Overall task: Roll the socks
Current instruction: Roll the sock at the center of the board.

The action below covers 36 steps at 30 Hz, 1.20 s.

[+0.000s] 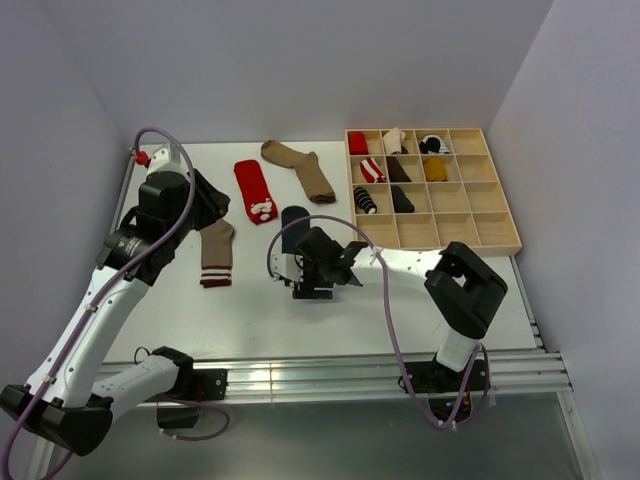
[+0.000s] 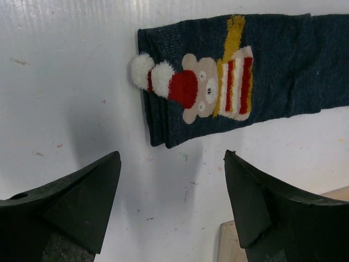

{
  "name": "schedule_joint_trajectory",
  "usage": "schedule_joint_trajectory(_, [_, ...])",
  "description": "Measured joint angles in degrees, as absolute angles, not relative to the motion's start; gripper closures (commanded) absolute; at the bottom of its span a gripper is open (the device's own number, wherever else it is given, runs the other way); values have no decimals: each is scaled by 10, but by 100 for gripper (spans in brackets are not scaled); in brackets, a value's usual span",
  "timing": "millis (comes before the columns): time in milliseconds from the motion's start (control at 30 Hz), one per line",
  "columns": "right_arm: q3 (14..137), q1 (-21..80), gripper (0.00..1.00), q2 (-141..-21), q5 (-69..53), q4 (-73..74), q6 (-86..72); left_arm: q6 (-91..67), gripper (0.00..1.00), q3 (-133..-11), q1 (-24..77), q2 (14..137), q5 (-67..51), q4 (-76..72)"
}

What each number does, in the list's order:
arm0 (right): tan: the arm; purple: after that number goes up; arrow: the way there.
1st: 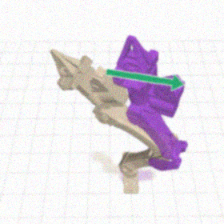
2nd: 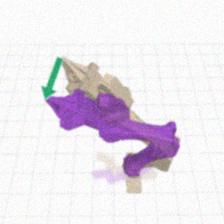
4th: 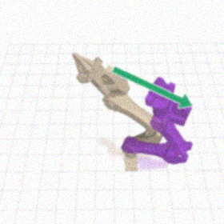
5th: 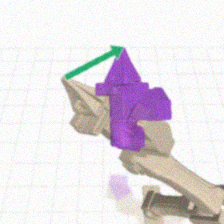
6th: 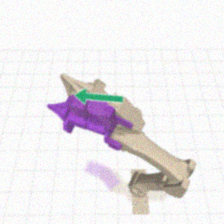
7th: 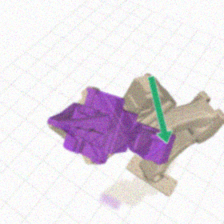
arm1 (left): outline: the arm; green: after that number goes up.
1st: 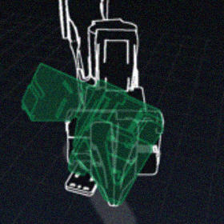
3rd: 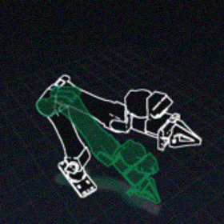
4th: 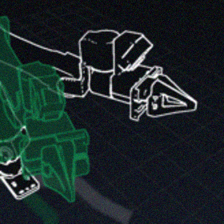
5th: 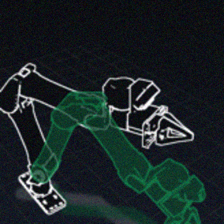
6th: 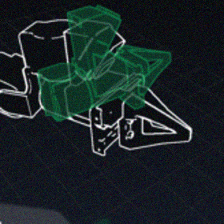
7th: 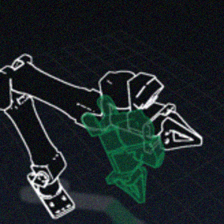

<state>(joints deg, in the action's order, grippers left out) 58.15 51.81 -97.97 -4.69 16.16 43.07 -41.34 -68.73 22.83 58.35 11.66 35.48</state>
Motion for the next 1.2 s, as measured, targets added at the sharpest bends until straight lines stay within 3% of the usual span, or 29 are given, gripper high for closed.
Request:
schedule_joint_trajectory(367, [597, 536, 28, -1019, -23, 128, 449, -411, 56, -687, 218, 592, 102, 354])
schedule_joint_trajectory(600, [601, 539, 51, -1033, -11, 111, 453, -411, 57, -686, 216, 601, 91, 351])
schedule_joint_trajectory(800, [602, 539, 65, -1045, -6, 93, 455, -412, 58, -663, 216, 608, 79, 338])
schedule_joint_trajectory(1000, [608, 528, 69, -1045, -40, 105, 443, -432, 58, -583, 216, 600, 73, 300])
schedule_joint_trajectory(1200, [663, 483, 71, -1045, -150, 218, 424, -463, 61, -496, 216, 587, 64, 244])
